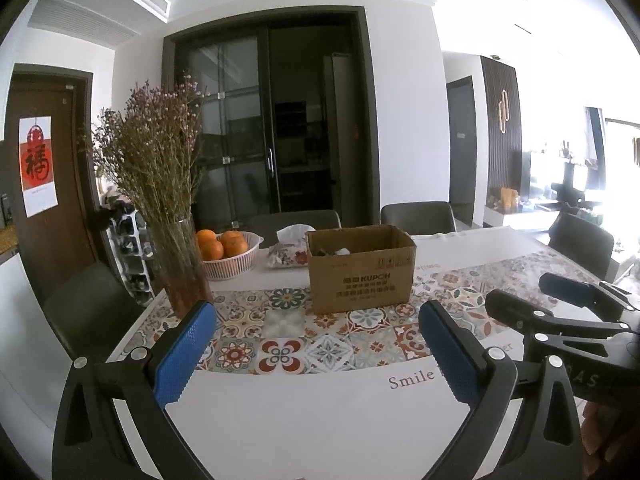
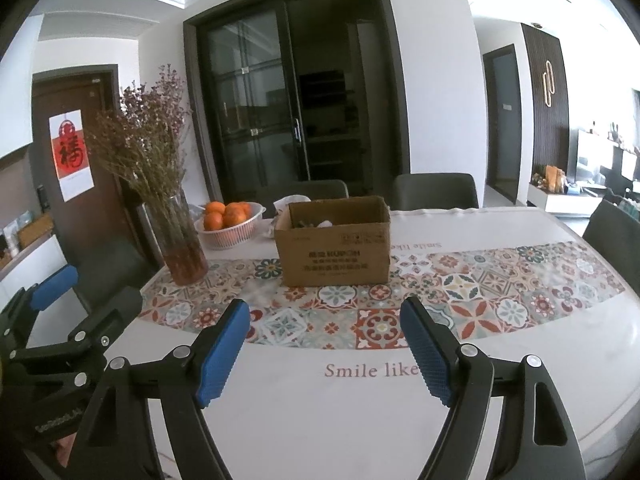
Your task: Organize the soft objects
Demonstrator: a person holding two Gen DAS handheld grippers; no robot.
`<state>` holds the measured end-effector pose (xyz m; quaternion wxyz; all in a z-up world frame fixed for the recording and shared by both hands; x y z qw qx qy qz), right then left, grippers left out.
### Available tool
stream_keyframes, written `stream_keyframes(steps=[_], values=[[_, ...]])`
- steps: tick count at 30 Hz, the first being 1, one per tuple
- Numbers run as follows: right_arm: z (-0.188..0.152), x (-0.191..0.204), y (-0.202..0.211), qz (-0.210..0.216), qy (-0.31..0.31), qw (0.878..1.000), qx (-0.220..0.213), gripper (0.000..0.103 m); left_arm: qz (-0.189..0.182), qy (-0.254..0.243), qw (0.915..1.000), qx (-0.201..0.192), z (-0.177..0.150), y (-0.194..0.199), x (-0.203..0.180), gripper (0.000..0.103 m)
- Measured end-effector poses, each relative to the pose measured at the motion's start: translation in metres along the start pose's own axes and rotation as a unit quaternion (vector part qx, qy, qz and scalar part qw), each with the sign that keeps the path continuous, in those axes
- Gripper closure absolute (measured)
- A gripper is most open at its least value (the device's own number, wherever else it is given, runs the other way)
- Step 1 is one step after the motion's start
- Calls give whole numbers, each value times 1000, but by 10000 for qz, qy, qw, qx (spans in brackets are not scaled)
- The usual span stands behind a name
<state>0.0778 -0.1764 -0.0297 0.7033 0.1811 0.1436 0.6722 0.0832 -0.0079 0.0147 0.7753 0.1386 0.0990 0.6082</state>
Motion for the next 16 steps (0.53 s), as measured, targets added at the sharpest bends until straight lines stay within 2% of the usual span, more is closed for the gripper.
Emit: stream_keyframes(steps=[16], values=[[-3, -1, -2, 15, -10, 10000, 69, 25, 54, 13, 10000, 36, -2, 0, -1, 0]])
Point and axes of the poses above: each gripper's, at about its wrist camera, not at the fingertips, and y roughly against the way its jaws point, x to its left, z to its top, the point moved 8 cm from there along -y, roughly the way its jaws point, and after that the axes turned 8 degrees about -z, right-handed, at the moved point
